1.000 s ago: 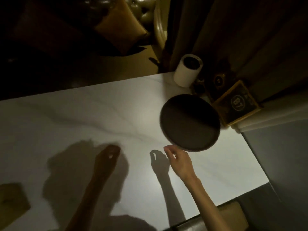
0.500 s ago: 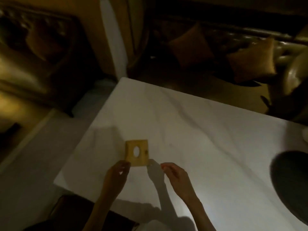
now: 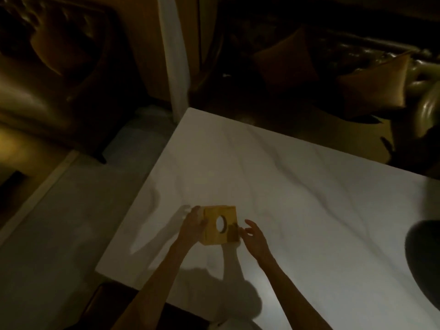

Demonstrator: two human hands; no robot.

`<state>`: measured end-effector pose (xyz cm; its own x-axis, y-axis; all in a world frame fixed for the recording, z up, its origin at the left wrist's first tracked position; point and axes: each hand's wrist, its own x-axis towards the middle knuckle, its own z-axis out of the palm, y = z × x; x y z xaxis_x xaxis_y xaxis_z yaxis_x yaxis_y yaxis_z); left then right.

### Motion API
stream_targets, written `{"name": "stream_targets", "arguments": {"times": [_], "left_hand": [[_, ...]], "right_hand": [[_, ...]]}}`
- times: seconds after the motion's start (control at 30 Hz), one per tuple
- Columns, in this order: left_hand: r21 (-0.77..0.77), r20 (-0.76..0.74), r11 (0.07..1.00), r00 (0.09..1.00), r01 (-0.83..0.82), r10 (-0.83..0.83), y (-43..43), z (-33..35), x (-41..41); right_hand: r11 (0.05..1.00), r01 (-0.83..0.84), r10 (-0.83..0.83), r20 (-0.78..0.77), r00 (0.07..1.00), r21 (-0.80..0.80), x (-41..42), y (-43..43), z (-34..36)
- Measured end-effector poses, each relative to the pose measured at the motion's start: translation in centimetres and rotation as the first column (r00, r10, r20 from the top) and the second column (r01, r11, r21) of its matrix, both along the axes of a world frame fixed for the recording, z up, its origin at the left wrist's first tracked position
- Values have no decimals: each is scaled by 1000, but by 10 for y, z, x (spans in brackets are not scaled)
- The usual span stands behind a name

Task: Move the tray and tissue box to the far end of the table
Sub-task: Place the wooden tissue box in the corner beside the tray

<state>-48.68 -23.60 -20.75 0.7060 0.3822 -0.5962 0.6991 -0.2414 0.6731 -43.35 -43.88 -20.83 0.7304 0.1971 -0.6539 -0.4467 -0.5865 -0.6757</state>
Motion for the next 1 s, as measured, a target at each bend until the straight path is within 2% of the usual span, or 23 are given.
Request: {"name": "stream_targets", "arguments": {"times": [0.1, 0.2, 0.27, 0.37, 0.57, 0.8, 1.0], "left_hand": [[-56, -12, 996, 997, 77, -77, 17, -23, 30], [-225, -84, 974, 995, 26, -46, 24, -33, 47], [-283, -143, 958, 986, 40, -83, 23, -36, 52], [-380, -122, 925, 991, 13, -63, 21, -35, 53], [-446, -135, 891, 990, -83, 24, 22, -40, 45], [-281, -51, 957, 997, -73, 62, 4, -58, 36], [-295, 3, 939, 982, -178, 187, -33, 1, 45]], "right_hand": [[984, 165, -147, -217, 965, 66, -3, 15, -19], [955, 264, -196, -383, 903, 134, -6, 28, -23], [929, 334, -238, -433, 869, 161, -7, 32, -27], [882, 441, -320, -477, 819, 165, -6, 34, -36], [814, 530, -368, -495, 787, 238, -3, 28, -36], [841, 486, -344, -458, 820, 238, 0, 14, -28], [849, 445, -356, -315, 880, 284, 9, -23, -10]]}}
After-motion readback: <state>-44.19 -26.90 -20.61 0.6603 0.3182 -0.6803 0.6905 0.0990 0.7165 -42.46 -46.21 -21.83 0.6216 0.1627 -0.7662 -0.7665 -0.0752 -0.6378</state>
